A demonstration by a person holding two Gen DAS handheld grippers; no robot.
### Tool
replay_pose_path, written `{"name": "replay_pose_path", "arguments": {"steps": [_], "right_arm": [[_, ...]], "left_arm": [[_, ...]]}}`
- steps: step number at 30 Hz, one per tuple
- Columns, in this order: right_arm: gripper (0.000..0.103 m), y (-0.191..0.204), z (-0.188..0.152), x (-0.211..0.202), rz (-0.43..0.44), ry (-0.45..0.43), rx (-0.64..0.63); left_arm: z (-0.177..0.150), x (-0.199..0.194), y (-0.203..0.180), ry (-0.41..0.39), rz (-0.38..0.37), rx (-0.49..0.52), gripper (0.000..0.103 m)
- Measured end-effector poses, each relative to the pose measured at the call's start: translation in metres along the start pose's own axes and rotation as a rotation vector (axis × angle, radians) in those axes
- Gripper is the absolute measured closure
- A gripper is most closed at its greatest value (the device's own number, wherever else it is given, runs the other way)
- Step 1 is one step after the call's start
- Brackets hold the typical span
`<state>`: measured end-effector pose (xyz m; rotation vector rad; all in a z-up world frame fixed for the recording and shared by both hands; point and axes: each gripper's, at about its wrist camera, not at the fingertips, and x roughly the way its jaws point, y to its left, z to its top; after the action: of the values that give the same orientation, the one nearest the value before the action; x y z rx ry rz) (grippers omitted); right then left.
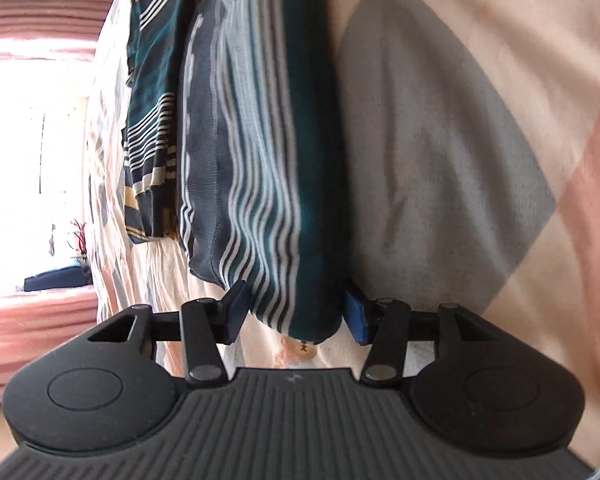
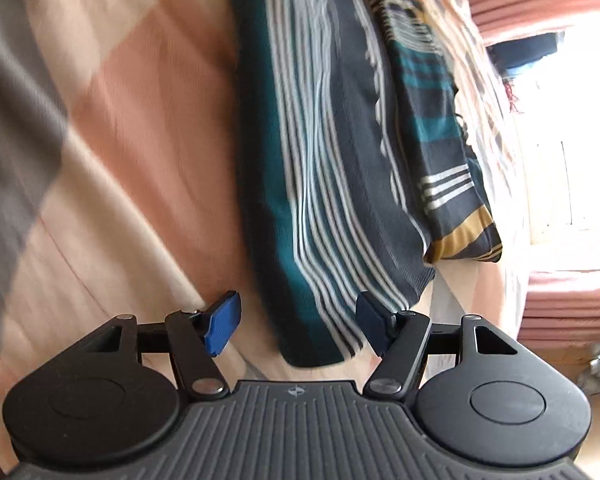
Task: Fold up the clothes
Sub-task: 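Grasp one side edge of the folded sweater with both grippers, then lift the held side edge and fold it over the sweater body with both grippers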
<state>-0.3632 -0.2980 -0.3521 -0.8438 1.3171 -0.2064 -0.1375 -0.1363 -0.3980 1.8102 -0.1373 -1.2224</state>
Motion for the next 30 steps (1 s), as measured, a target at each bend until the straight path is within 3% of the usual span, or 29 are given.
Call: {"name": "replay_pose_path", "arguments": {"steps": [6, 7, 8, 12, 14, 16, 19, 21, 23, 27, 30], "right_arm": [[0.039, 0.015, -0.01, 0.011, -0.085, -0.044, -0.149], [0.041, 0.015, -0.01, 0.014, -0.095, -0.054, -0.168], [0.046, 0.013, -0.01, 0.018, -0.085, -0.06, -0.18], [0.067, -0.007, -0.015, 0.023, 0.031, -0.089, -0.187], [0.077, -0.027, -0.019, 0.016, 0.119, -0.109, -0.173], [0.082, -0.059, -0.018, 0.009, 0.244, -0.12, -0.118], [0.088, -0.138, -0.014, 0.013, 0.499, -0.111, 0.095], [0.091, -0.195, -0.014, 0.025, 0.623, -0.113, 0.216], [0.091, -0.251, -0.015, 0.043, 0.674, -0.122, 0.305], [0.091, -0.352, -0.015, 0.103, 0.74, -0.131, 0.474], [0.091, -0.393, -0.019, 0.166, 0.768, -0.092, 0.629]], "left_arm": [[0.004, 0.007, -0.009, -0.015, 0.031, 0.018, 0.056], [0.003, 0.008, -0.007, -0.02, 0.017, 0.007, 0.066], [0.002, 0.007, -0.003, -0.026, -0.019, -0.006, 0.076], [-0.004, 0.0, 0.023, -0.053, -0.11, -0.03, 0.087], [-0.01, -0.005, 0.054, -0.065, -0.194, -0.117, 0.09], [-0.017, -0.005, 0.095, -0.07, -0.298, -0.212, 0.09], [-0.03, 0.004, 0.164, -0.09, -0.433, -0.343, 0.091], [-0.036, 0.021, 0.209, -0.101, -0.493, -0.409, 0.091], [-0.041, 0.045, 0.252, -0.111, -0.525, -0.468, 0.091], [-0.043, 0.13, 0.336, -0.089, -0.569, -0.69, 0.091], [-0.047, 0.211, 0.374, -0.042, -0.611, -0.965, 0.089]]}}
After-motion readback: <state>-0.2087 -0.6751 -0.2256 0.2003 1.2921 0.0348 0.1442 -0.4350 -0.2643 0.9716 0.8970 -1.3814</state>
